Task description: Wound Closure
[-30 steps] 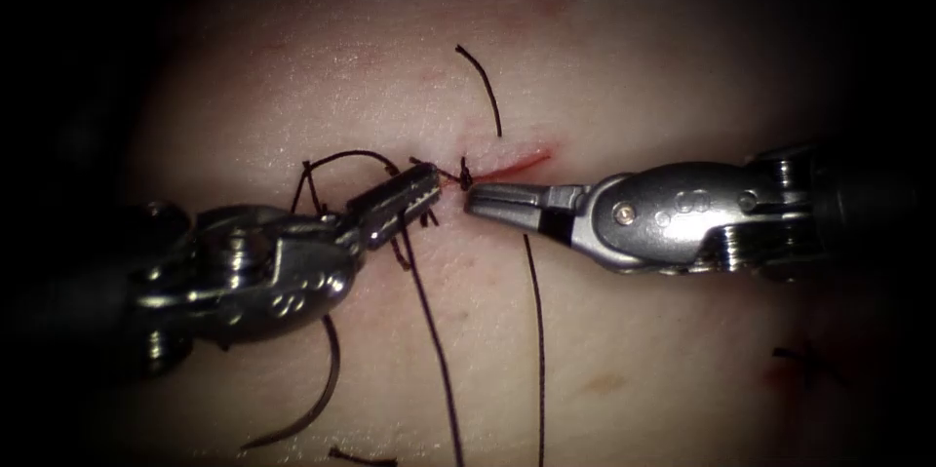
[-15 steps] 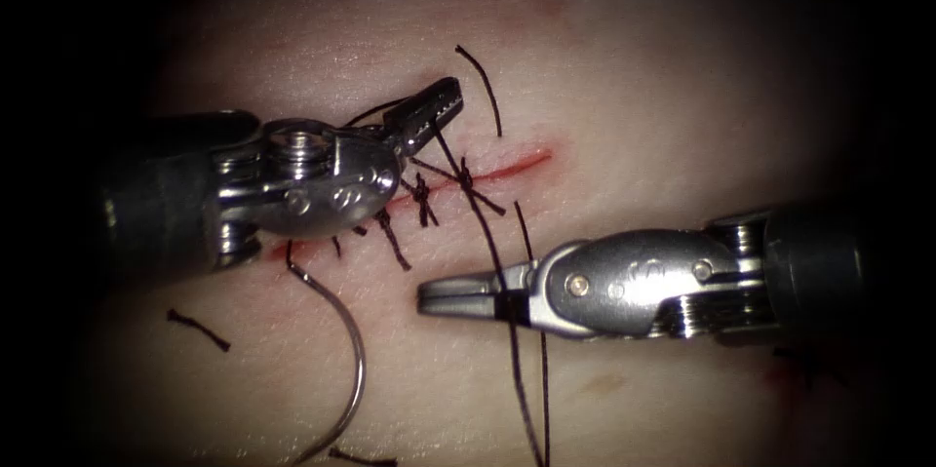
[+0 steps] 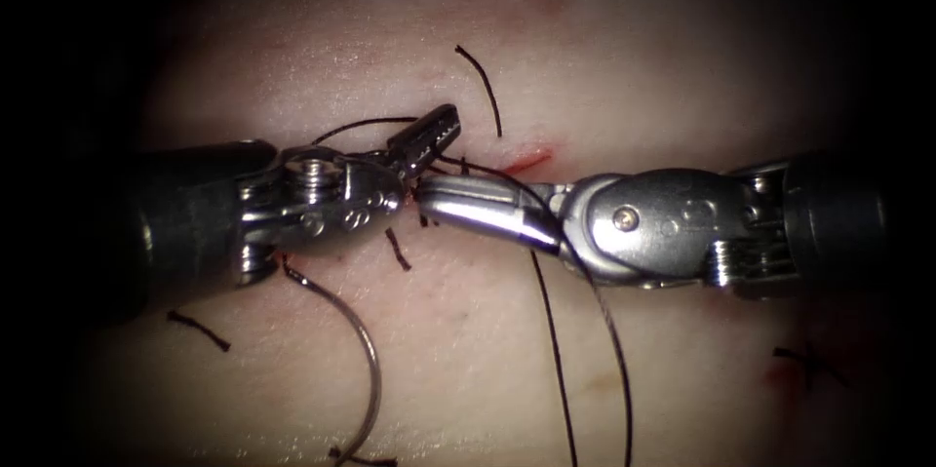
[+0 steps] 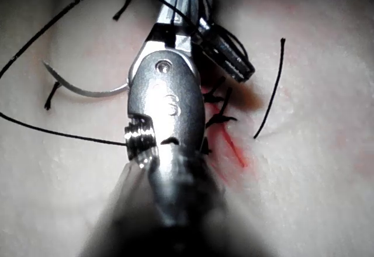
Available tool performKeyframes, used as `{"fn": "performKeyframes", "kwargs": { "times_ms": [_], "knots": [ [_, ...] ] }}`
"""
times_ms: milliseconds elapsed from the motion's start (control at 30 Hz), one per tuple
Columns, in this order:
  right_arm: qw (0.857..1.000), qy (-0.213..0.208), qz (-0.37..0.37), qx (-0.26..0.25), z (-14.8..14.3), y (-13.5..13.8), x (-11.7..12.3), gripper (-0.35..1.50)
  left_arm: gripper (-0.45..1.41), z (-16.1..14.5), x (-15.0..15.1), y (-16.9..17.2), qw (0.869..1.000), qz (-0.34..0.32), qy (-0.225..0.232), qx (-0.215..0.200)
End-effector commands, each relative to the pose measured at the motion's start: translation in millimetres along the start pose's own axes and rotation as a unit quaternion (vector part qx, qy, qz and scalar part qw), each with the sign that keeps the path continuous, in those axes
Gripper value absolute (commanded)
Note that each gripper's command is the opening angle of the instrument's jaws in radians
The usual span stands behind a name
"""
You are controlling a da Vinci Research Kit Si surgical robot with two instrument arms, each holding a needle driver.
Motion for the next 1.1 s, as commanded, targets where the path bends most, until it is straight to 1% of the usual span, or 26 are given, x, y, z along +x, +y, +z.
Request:
{"fn": "performKeyframes", "kwargs": {
  "times_ms": [33,67,167,200,233,300,333,400,533,600,733,833,967,1100],
  "knots": [
    [1.000,0.010,-0.003,-0.014,0.7,-0.1,-0.8,-0.35,-0.45,0.6,0.2,0.4,1.000,0.003,-0.001,-0.001],
    [0.999,0.007,-0.020,-0.032,1.0,0.1,-0.7,-0.35,-0.45,0.3,0.5,1.2,1.000,0.008,-0.003,-0.003],
    [0.998,0.000,-0.031,-0.050,1.5,0.3,-0.8,-0.35,-0.45,-0.4,1.0,2.4,1.000,0.014,-0.006,-0.007],
    [0.997,-0.008,-0.036,-0.060,1.7,0.4,-0.9,-0.35,-0.45,-0.8,1.2,2.8,1.000,0.016,-0.007,-0.006],
    [0.996,-0.017,-0.042,-0.073,1.8,0.5,-1.0,-0.35,-0.45,-1.7,1.5,3.5,1.000,0.019,-0.008,-0.006],
    [0.995,-0.032,-0.046,-0.082,1.7,0.7,-1.1,-0.35,-0.45,-3.1,1.9,4.2,1.000,0.022,-0.009,-0.006],
    [0.993,-0.058,-0.053,-0.087,1.5,0.9,-1.5,-0.35,-0.45,-4.7,2.3,4.7,1.000,0.024,-0.011,-0.008],
    [0.990,-0.089,-0.059,-0.089,1.3,1.0,-2.2,-0.35,-0.45,-7.0,2.9,4.8,1.000,0.025,-0.013,-0.012],
    [0.983,-0.152,-0.073,-0.073,0.9,0.9,-4.0,-0.35,-0.45,-9.6,3.7,4.0,1.000,0.021,-0.014,-0.013],
    [0.979,-0.185,-0.061,-0.063,0.7,0.9,-5.0,-0.35,-0.45,-10.7,4.2,3.2,1.000,0.014,-0.015,-0.006],
    [0.968,-0.244,-0.038,-0.042,0.1,0.7,-6.9,-0.35,-0.45,-12.2,5.2,1.2,1.000,0.002,-0.019,0.007],
    [0.959,-0.281,-0.021,-0.015,-0.3,0.2,-7.9,-0.35,-0.45,-12.7,5.8,-0.6,1.000,0.009,-0.019,0.016],
    [0.957,-0.289,-0.001,0.030,-0.5,-0.6,-8.1,-0.35,-0.45,-12.7,6.3,-3.0,0.999,0.015,-0.019,0.024],
    [0.957,-0.287,0.006,0.049,-0.7,-0.6,-7.9,-0.35,-0.45,-11.8,6.2,-4.8,1.000,0.014,-0.020,0.020]
  ]
}}
